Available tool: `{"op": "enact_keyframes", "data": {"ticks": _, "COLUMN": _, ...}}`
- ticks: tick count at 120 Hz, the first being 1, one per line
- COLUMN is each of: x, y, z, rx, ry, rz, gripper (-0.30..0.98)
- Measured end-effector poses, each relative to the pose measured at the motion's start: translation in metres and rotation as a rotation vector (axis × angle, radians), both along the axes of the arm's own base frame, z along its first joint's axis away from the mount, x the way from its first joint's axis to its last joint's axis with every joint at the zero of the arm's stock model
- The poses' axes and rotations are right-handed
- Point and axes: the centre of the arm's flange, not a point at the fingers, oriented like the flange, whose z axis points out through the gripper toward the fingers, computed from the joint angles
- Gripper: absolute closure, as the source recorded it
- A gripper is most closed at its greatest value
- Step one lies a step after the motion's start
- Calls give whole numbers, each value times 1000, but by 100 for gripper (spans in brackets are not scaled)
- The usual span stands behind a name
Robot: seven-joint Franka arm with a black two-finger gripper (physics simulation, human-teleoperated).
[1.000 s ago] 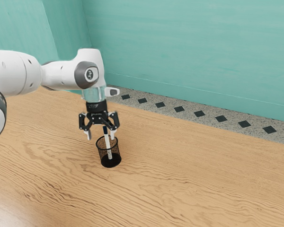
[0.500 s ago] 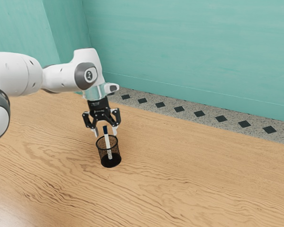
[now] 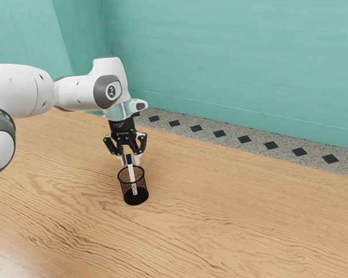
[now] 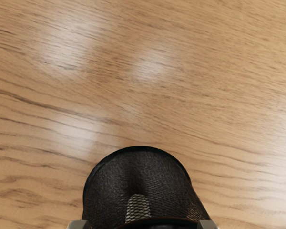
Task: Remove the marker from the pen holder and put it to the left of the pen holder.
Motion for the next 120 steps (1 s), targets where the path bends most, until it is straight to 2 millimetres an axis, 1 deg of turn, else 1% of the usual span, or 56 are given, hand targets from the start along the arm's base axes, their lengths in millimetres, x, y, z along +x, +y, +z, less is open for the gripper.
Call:
{"op": "enact_keyframes", "data": {"ticks": 11, "x": 0, "y": 0, "z": 2, "rx": 0, "ry": -1, "rz": -4, "gripper": 49}}
{"op": "enact_keyframes", "data": {"ticks": 40, "x": -2, "y": -2, "z": 4, "rx": -2, "ry": 5, "rz": -14, "gripper": 60}}
{"op": "enact_keyframes", "data": {"ticks": 55, "x": -3, "y": 0, "z": 11, "rx": -3, "ry": 1, "rz": -14, "gripper": 69}}
{"op": "enact_keyframes", "data": {"ticks": 72, "x": -4, "y": 0, "z": 12, "rx": 1, "ry": 4, "rz": -18, "gripper": 74}}
{"op": "enact_keyframes", "data": {"ticks": 76, "x": -4, "y": 1, "z": 16, "rx": 3, "ry": 1, "rz": -17, "gripper": 75}}
{"op": "enact_keyframes", "data": {"ticks": 80, "x": -6, "y": 3, "z": 28, "rx": 4, "ry": -8, "rz": -15, "gripper": 75}}
{"op": "enact_keyframes", "data": {"ticks": 93, "x": -23, "y": 16, "z": 99, "rx": 19, "ry": -60, "rz": -11, "gripper": 77}}
{"op": "enact_keyframes", "data": {"ticks": 100, "x": -35, "y": 23, "z": 134, "rx": 25, "ry": -83, "rz": -6, "gripper": 77}}
{"op": "enact_keyframes", "data": {"ticks": 105, "x": -40, "y": 25, "z": 158, "rx": 39, "ry": -99, "rz": -12, "gripper": 77}}
{"op": "enact_keyframes", "data": {"ticks": 108, "x": -42, "y": 25, "z": 166, "rx": 49, "ry": -99, "rz": -17, "gripper": 78}}
{"op": "enact_keyframes", "data": {"ticks": 112, "x": -45, "y": 26, "z": 171, "rx": 66, "ry": -90, "rz": -25, "gripper": 78}}
{"op": "enact_keyframes", "data": {"ticks": 120, "x": -49, "y": 32, "z": 167, "rx": 115, "ry": -39, "rz": -41, "gripper": 78}}
